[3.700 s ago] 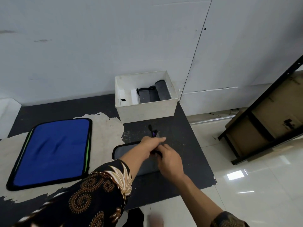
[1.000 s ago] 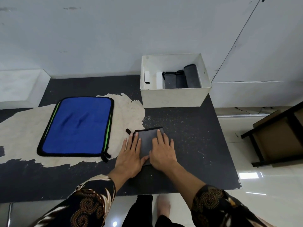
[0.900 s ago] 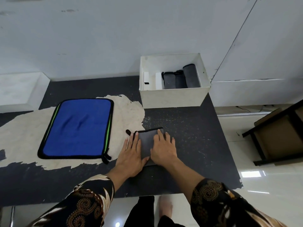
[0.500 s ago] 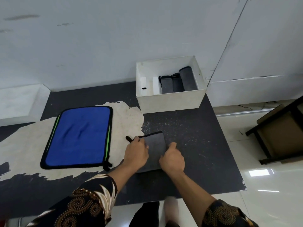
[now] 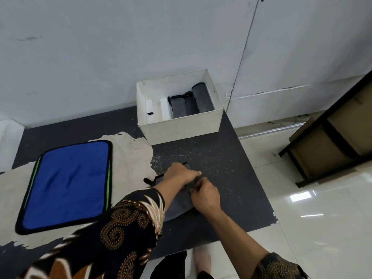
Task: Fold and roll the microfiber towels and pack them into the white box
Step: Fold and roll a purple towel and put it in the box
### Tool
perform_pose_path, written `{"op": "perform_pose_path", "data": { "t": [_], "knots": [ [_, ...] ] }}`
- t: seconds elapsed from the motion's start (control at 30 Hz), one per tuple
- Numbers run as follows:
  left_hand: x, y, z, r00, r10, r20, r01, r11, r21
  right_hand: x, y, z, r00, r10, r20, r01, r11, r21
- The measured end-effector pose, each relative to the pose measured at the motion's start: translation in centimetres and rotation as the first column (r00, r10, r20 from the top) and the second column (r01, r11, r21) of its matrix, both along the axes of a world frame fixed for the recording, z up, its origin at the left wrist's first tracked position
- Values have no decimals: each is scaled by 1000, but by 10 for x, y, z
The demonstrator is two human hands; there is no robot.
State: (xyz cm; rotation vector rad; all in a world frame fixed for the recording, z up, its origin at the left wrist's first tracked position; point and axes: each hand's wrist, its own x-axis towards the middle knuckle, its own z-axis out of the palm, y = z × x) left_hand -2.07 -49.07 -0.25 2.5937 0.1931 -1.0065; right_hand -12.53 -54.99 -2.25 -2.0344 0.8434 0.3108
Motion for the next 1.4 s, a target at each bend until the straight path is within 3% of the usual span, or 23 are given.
{"op": "perform_pose_path", "data": {
  "t": [0.17, 0.3, 0.4, 0.57, 0.8, 1.03, 1.23, 1.4],
  "knots": [
    [-9, -18, -8, 999, 33, 2, -33, 999, 30, -10, -4, 5, 992, -6, 129, 6, 1000, -4],
    [-16, -21, -9, 990, 22, 140, -26, 999, 28, -15, -7, 5, 988, 20, 156, -19, 1000, -6],
    [-19, -25, -6, 970, -19, 240, 17, 1000, 10, -19, -9, 5, 990, 24, 138, -21, 1000, -23],
    [-16, -34, 2, 962, -8, 275, 18, 999, -35, -20, -19, 0, 1000, -5, 25, 6, 1000, -29],
    [-10, -26, -2, 960, 66, 272, -15, 983, -185, -22, -18, -10, 1000, 2, 4, -1, 995, -95],
    [-16, -13, -7, 933, 282, 225, -165, 889, -428, -32, -12, -18, 989, 5, 145, 31, 968, -249],
    [-8, 16, -12, 915, 359, 185, -236, 847, -477, -35, -11, -21, 943, 194, 269, -60, 898, -436],
    [7, 47, -32, 920, 390, 42, -326, 821, -468, -38, -6, -29, 893, 362, 268, -177, 828, -531]
  ]
}}
